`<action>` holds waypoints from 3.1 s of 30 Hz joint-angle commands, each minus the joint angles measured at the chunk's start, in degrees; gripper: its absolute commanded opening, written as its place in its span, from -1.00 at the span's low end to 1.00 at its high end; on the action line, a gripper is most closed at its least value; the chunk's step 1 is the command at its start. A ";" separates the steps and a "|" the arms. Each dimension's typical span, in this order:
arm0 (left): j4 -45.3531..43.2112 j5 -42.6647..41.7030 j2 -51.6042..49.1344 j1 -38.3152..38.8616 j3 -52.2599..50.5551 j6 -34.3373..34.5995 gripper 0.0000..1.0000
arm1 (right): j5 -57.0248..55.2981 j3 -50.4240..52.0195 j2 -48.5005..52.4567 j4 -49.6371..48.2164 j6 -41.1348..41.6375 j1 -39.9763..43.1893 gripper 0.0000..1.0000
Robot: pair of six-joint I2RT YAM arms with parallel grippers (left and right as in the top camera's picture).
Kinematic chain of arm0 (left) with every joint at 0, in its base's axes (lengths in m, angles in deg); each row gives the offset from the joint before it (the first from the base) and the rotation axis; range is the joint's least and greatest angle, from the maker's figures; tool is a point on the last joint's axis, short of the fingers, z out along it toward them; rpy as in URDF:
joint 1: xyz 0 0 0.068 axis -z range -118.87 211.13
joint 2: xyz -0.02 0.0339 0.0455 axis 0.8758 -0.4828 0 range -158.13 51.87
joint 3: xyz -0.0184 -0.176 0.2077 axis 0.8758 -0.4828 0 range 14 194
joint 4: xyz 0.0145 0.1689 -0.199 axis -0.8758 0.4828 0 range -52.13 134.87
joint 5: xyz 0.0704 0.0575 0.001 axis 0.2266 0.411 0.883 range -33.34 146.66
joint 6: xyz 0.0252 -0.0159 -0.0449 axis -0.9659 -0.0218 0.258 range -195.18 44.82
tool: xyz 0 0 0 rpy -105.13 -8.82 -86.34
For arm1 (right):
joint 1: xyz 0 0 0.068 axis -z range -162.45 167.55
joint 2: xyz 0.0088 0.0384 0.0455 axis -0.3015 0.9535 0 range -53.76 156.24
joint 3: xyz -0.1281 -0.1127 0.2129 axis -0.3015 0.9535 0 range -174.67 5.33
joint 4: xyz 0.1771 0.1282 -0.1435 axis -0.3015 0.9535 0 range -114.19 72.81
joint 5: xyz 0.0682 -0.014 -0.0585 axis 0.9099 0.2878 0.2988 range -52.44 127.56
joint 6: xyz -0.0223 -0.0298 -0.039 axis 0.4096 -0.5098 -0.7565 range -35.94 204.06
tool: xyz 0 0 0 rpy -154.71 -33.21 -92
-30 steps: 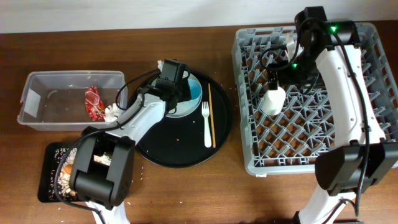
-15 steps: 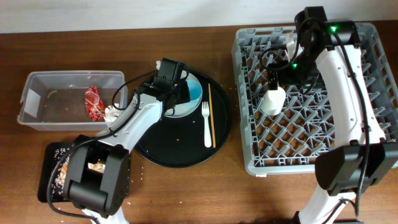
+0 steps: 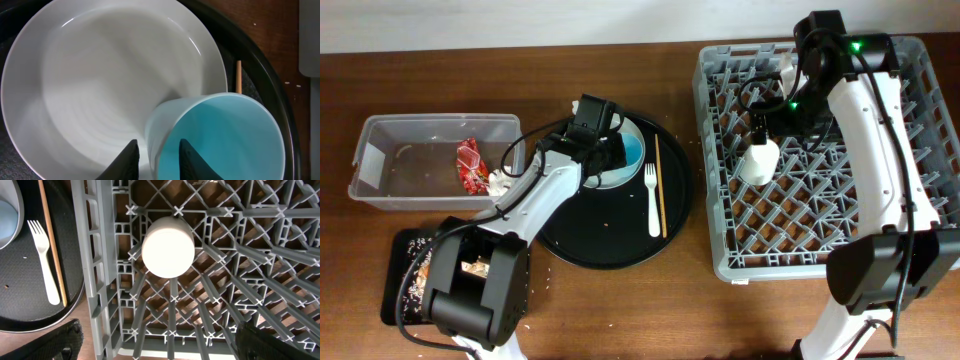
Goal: Sort waste into correct bins and load items into the dishwasher rack
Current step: 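Grasp the blue cup with the left gripper and lift it, then hand the blue cup from the left gripper to the right gripper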
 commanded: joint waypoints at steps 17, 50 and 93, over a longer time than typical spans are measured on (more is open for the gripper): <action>1.73 -79.56 13.46 -28.72 2.16 -17.00 -1.00 | 1.18 -0.87 -0.68 -1.81 -0.31 0.22 0.97; 3.02 -88.50 12.74 -24.41 1.99 -22.10 -1.00 | 82.38 11.58 -0.63 -28.20 -41.27 -18.99 0.74; 3.23 -80.28 12.74 -30.49 1.95 -22.05 0.23 | 81.15 9.55 -0.70 -40.72 -24.24 -15.82 -0.17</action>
